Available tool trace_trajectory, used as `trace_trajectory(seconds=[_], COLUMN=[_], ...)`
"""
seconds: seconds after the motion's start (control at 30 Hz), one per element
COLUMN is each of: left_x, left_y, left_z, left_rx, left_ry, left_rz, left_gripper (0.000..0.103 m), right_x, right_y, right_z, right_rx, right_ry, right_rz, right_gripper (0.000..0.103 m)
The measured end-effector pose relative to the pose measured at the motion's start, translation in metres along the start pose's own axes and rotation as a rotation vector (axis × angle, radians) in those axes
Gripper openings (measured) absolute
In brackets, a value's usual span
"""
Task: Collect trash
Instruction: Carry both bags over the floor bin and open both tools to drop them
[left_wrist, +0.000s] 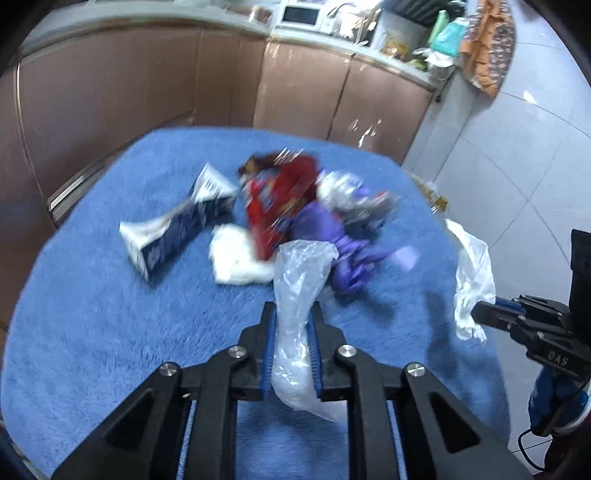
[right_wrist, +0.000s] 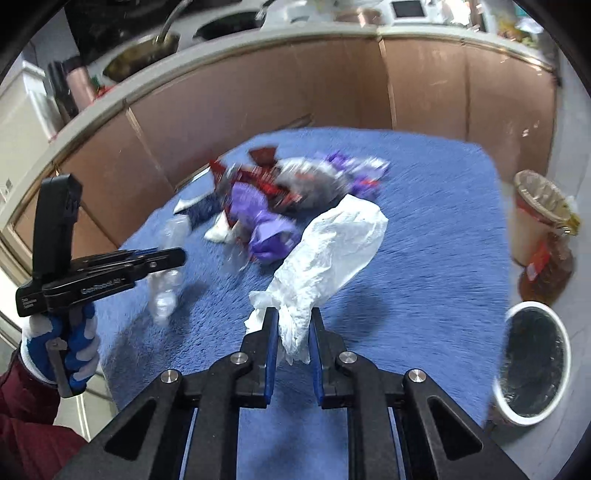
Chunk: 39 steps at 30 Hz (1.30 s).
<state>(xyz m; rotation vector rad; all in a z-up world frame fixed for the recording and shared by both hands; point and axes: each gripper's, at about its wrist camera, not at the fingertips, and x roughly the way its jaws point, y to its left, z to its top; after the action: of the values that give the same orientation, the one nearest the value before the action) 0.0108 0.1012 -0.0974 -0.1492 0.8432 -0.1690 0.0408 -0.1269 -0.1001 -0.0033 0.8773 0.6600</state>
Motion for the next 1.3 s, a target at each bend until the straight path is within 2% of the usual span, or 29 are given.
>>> trace_trajectory(seconds=[0.17,0.33,0.5,0.63,0.77,0.97,1.03,1.1,1.2,1.3], left_x=[-0.004,0.026,0.092,0.152,0.21,0.267,0.28,0.283,0.285,0.273], left_y=[-0.057,-0.145,-0.244,-0.308,-0.355,-0.384,-0.387,-0.388,-0.389,-0.383], left_z=[0.034,0.07,0.099,0.109,0.114,0.113,0.113,0.109,0.111,0.113], left_rx=[0.104,0.235,0.309,0.35,0.372,0.388,0.377,0.366,0.364,0.365], left_ry=[-0.029,-0.02,0.054,0.108,0.184,0.249,0.274,0.274,0.253,0.222], left_rz=[-0.09,-0.199,-0.319,-0.346,-0.36,-0.354,-0.361,-0.365,-0.359,-0.357], left_gripper=[0.015,0.015,0.015,0.015,0.016,0.019,0.027,0.048,0.054,0.054], right_x=[-0.047,-0.082,-0.087,-0.078,-0.068,-0.046,-0.036,-0.026,-0.022,-0.026], right_y=[-0.04,-0.105,-0.169,-0.216,-0.25,-0.298,-0.307,-0.313,-0.32,-0.319], right_z=[-0.004,-0.02,-0.039,-0.051,-0.061,-0.068,-0.073,-0.072,-0.079,-0.082], right_rx=[0.084,0.213,0.343,0.414,0.457,0.528,0.53,0.534,0.547,0.551], right_ry=[-0.105,-0.155,-0.143,-0.107,-0.068,-0.01,0.022,0.047,0.066,0.077], right_rz=[-0.102,-0.248,-0.394,-0.463,-0.501,-0.542,-0.558,-0.577,-0.613,-0.643], right_gripper=[0.015,0.015,0.015,0.015,0.015,0.018,0.018,0.022,0.032,0.034])
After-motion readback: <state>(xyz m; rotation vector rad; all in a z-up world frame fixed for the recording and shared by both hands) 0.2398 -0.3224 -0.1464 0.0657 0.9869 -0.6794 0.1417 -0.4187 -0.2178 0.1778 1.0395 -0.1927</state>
